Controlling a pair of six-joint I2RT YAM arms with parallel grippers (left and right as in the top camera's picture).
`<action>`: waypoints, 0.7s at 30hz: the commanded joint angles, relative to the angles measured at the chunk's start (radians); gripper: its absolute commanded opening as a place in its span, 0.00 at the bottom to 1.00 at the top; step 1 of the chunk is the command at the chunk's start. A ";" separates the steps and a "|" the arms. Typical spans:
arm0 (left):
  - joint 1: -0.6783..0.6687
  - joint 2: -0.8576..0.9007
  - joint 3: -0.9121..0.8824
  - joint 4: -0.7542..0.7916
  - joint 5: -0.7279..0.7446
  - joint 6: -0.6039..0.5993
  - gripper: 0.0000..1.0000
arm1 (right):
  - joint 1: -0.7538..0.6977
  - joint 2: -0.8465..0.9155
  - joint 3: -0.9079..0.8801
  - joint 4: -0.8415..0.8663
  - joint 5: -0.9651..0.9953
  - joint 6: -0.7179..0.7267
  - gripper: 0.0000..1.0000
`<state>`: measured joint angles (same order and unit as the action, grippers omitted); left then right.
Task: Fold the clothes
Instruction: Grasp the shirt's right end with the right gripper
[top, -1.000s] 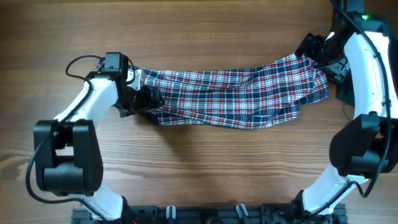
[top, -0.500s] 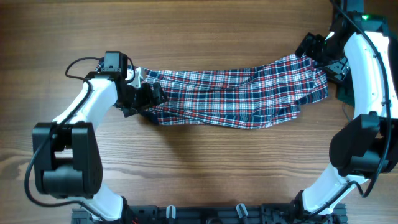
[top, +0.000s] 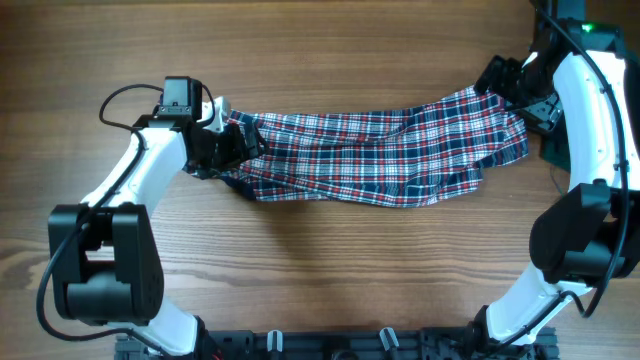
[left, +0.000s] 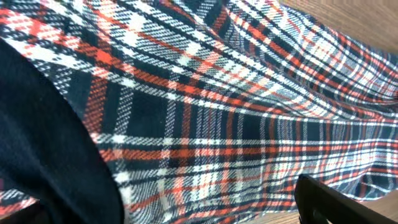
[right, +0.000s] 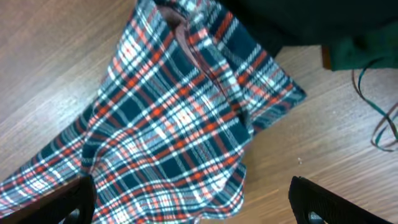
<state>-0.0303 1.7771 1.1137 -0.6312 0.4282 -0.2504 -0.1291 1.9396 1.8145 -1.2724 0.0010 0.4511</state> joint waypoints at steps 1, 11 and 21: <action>0.007 0.039 0.005 0.009 -0.003 -0.020 1.00 | -0.003 -0.032 0.007 -0.020 0.017 0.026 1.00; 0.007 0.040 0.005 0.045 -0.003 -0.020 0.04 | -0.037 -0.145 0.001 -0.217 0.134 0.200 1.00; 0.007 0.040 0.005 0.068 -0.002 -0.020 0.04 | -0.041 -0.200 -0.238 -0.259 -0.033 0.331 1.00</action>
<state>-0.0303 1.8069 1.1141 -0.5678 0.4206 -0.2691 -0.1684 1.7985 1.6432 -1.5444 0.0288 0.6727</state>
